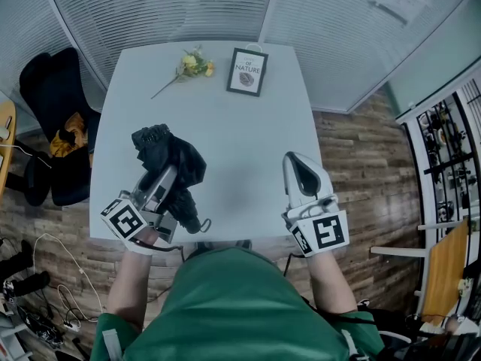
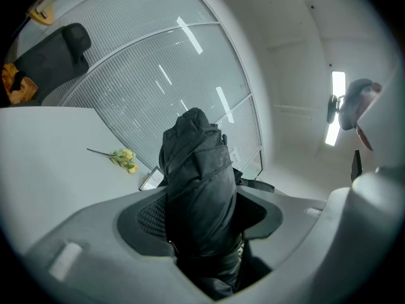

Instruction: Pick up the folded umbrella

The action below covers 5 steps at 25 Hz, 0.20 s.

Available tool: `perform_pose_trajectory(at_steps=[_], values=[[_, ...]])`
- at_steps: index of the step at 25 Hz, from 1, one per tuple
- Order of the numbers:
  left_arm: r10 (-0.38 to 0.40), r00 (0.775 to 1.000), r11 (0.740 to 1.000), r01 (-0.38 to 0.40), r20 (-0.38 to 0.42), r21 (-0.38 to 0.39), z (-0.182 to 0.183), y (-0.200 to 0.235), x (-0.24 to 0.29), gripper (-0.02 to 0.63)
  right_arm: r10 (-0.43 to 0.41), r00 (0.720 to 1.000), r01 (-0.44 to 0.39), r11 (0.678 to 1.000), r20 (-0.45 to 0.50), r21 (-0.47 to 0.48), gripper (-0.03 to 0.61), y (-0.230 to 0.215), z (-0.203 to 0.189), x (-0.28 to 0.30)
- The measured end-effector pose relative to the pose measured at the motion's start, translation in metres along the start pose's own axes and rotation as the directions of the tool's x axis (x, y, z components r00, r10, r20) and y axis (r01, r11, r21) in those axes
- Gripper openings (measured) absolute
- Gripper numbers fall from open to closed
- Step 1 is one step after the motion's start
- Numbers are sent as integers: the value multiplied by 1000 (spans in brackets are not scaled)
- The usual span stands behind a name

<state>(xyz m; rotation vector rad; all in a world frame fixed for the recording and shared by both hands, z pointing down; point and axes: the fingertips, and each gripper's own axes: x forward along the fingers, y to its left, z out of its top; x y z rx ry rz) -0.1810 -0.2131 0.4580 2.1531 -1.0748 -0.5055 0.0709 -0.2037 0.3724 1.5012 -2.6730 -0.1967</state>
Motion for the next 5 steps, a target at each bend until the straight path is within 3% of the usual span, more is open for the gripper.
perform_pose_trajectory(at_steps=[5], values=[[11, 1000, 1000, -11, -10, -22, -1, 8, -7, 275, -8, 1000, 8, 1000, -2, -3, 2, 5, 2, 0]])
